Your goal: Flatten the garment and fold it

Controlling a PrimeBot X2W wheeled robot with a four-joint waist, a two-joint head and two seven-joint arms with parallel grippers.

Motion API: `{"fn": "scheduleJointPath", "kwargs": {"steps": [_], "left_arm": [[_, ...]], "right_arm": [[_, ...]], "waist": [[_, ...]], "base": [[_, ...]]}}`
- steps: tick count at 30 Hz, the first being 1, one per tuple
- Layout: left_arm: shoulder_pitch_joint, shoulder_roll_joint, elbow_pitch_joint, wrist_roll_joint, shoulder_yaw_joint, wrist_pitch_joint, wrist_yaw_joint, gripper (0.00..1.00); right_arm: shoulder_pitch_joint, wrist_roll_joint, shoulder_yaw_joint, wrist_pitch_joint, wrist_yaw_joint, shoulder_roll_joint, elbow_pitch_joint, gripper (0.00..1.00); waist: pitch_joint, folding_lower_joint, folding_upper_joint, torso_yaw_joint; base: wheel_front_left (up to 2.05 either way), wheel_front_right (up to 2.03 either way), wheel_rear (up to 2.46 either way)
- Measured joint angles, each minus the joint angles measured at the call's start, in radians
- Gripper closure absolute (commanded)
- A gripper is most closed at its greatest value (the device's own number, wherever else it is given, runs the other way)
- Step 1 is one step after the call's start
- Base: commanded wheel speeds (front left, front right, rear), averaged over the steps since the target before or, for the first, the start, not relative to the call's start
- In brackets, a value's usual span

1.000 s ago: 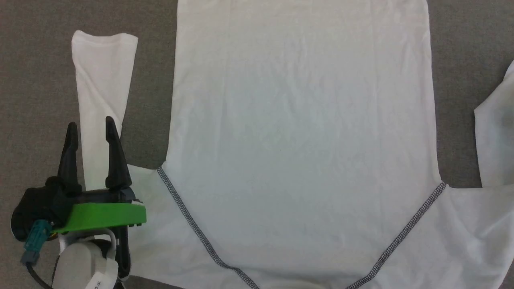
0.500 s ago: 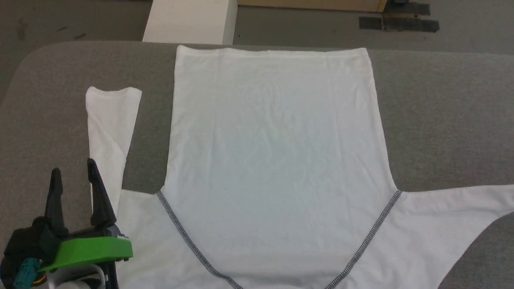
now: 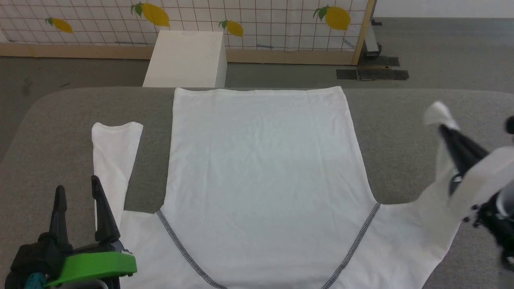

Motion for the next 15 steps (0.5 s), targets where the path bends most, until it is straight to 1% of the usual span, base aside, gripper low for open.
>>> {"fn": "scheduleJointPath", "kwargs": {"steps": [3, 5, 7, 11, 15], "left_arm": [[-0.001, -0.001, 0.0, 0.0, -0.008, 0.0, -0.001, 0.0], [-0.002, -0.001, 0.001, 0.0, -0.011, -0.003, -0.004, 0.0], [-0.003, -0.001, 0.004, 0.0, -0.017, -0.003, -0.006, 0.0], [-0.005, -0.002, 0.013, 0.0, -0.031, -0.004, -0.009, 0.0], [-0.01, -0.002, 0.025, 0.0, -0.047, -0.004, -0.013, 0.0]], "right_arm": [[-0.007, 0.026, 0.161, 0.0, 0.0, 0.036, 0.017, 1.0], [-0.031, 0.045, 0.26, -0.003, 0.0, 0.057, 0.058, 1.0], [-0.063, 0.049, 0.353, -0.02, 0.0, 0.063, 0.108, 1.0], [-0.147, 0.049, 0.508, -0.083, 0.0, 0.087, 0.236, 1.0], [-0.206, 0.074, 0.62, -0.14, 0.0, 0.127, 0.382, 1.0]], "waist": [[0.001, 0.0, 0.0, 0.014], [0.005, 0.0, 0.0, 0.029], [0.01, 0.0, 0.0, 0.044], [0.018, 0.0, 0.0, 0.081], [0.028, 0.0, 0.0, 0.124]], "base": [[0.0, 0.0, 0.0], [0.0, 0.0, 0.0], [0.0, 0.0, 0.0], [0.0, 0.0, 0.0], [0.0, 0.0, 0.0]]}}
